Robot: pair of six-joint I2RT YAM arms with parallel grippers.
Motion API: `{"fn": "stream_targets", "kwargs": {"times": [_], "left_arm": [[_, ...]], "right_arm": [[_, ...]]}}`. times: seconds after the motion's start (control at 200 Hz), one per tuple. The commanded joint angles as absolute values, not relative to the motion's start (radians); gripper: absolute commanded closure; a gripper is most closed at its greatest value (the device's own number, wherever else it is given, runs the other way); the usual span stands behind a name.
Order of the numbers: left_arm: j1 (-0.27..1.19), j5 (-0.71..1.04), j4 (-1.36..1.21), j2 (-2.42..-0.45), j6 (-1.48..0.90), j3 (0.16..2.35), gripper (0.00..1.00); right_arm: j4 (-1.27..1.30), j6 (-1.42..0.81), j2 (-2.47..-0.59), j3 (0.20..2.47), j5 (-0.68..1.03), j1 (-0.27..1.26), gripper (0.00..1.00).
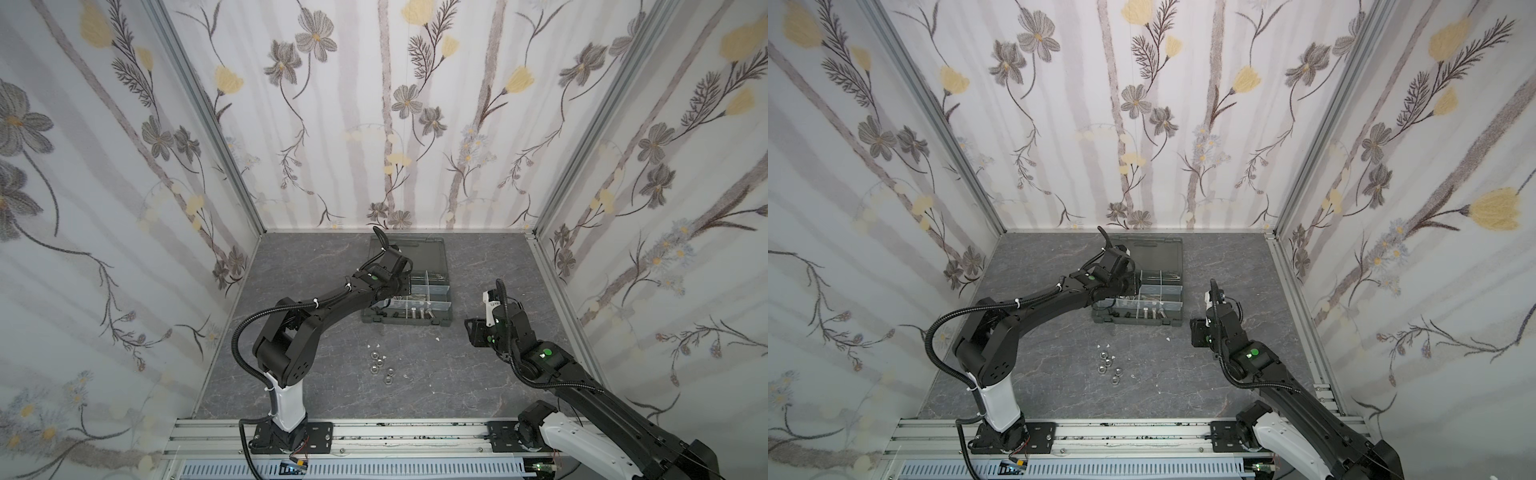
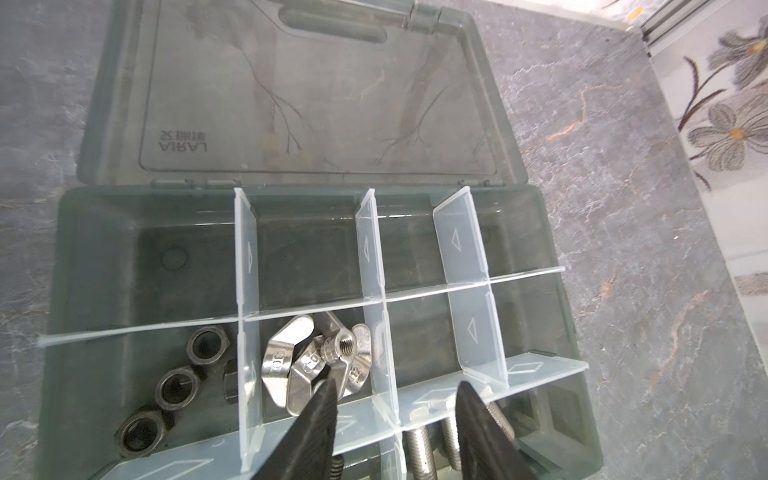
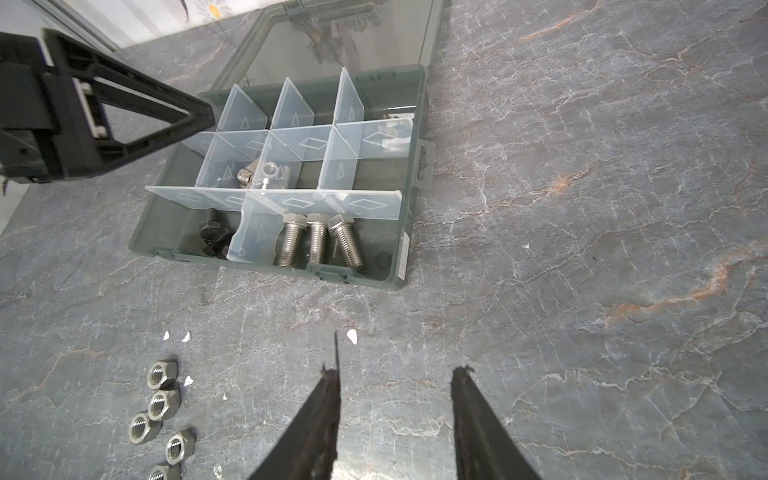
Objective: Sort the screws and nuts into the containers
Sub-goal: 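Open the left gripper to drop the wing nut among the others, then withdraw the left gripper from the box while the right gripper reaches toward the hex nuts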
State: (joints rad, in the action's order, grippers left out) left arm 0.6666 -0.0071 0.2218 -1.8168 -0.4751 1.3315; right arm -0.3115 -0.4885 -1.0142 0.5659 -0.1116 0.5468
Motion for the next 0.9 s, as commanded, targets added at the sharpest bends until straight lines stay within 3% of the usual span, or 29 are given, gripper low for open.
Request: {"fn": "stream_targets", "kwargs": {"times": [0.0,0.425,0.894], "left_arm": [[0.667,-0.026,0.215,-1.768,-0.479,1.301,0.51],[0.654,-0.055,0.212,-1.562,-0.492,1.105,0.49],[0.641,-0.136,0.163,-1.430,-0.569,0.962,0.46]], "right_arm": [[-0.304,-0.500,-1.014,0.568,-0.125,0.547,0.56],[-0.282,-0.574,-1.046,0.577,-0.105,0.582,0.57],[-0.260,-0.627,-1.111,0.583,-0.150,0.780,0.57]]}}
